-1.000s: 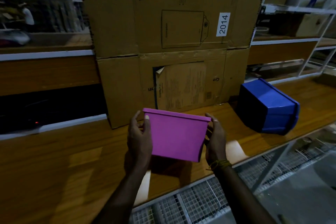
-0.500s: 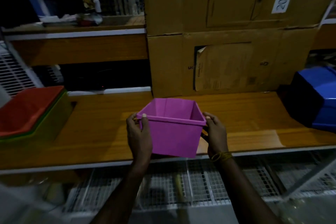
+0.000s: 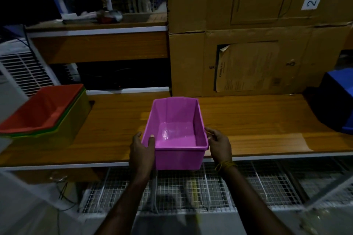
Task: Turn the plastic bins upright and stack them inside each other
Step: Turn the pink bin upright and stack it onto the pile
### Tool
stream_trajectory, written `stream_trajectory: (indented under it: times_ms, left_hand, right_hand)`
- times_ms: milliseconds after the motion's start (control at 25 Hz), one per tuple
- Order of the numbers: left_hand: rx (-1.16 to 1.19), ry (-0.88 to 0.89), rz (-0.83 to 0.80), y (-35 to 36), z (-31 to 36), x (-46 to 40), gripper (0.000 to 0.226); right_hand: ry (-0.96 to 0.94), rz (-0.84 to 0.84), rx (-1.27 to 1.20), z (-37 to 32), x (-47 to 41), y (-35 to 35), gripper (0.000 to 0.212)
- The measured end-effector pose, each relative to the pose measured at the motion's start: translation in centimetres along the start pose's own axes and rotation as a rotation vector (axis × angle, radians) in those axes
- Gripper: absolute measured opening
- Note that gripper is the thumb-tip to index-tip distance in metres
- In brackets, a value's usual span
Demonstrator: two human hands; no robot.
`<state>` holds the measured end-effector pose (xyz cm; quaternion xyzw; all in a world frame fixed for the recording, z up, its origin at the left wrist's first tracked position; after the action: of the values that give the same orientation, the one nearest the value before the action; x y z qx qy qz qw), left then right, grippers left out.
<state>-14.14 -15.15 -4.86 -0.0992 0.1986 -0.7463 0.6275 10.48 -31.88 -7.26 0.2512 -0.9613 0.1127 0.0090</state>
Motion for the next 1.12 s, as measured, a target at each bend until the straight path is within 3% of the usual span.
stream_trajectory:
  times_ms: [280, 520, 640, 760, 920, 1120]
  left_hand:
    - [-0.140, -0.039, -0.122, -2.2, -3.4, -3.8, 0.056]
    - [-0.496, 0.110, -0.298, -1.8, -3.9, -5.7, 0.046]
    - [-0.654, 0.224, -0.283, -2.7, -3.3, -6.2, 0.039]
    - [-0.569, 0.388, -0.298, -3.3, -2.5, -7.6, 0.031]
    - [-0.523, 0.479, -0.384, -4.1, -2.8, -9.5, 0.028]
    - [-0.456, 0.399, -0.382, -7.2, -4.5, -12.7, 0.025]
  right_hand:
    - [-0.030, -0.081, 0.116, -1.2, 1.9, 8.5, 0.041]
    - [-0.109, -0.146, 0.200, -2.0, 2.0, 16.1, 0.042]
    - [-0.201, -0.100, 0.299, -2.9, 1.9, 18.4, 0.039]
    - [-0.302, -0.011, 0.486, -4.3, 1.9, 20.1, 0.030]
    - [-0.367, -0.013, 0.658, -5.4, 1.6, 22.8, 0.028]
    - [-0.383, 0.022, 0.762, -6.5, 0.6, 24.9, 0.024]
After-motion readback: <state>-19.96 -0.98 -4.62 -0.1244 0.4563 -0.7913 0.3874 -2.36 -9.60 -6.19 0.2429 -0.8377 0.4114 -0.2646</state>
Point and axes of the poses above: each hand's wrist, its own x-axis away from the middle knuckle, its own y-axis out of the palm, z = x × y, the point moved 8 cm from there along -x, towards the middle knuckle, and after that the axes turned 6 degrees about y, right-handed, at the moved point
